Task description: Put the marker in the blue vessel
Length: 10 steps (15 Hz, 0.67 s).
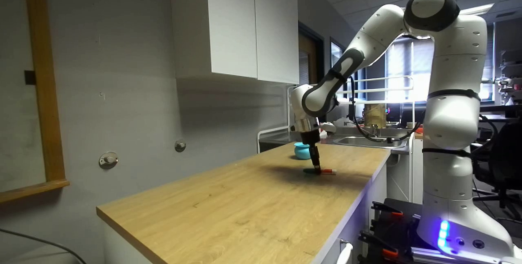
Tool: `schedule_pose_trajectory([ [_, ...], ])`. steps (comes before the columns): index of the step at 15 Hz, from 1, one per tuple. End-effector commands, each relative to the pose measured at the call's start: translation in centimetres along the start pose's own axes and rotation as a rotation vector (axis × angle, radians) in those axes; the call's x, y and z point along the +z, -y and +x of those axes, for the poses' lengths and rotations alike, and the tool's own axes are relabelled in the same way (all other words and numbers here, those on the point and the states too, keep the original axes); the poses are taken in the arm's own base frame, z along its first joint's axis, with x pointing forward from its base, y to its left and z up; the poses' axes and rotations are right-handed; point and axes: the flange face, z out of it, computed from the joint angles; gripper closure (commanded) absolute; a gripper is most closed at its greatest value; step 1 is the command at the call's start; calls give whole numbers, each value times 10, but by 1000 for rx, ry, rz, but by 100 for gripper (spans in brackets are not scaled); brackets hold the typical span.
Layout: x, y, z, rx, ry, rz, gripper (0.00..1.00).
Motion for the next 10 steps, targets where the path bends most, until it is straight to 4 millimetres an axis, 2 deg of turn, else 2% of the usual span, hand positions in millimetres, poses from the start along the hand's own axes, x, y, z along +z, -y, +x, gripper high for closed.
schedule_pose_trajectory([
  [1,-32,19,-10,4,-34,-30,88],
  [4,-69,43,-14,-8,-104,-55,89],
  [7,-119,69,-9,-20,-243,-99,89],
  [10,-174,82,0,2,-396,-128,89],
])
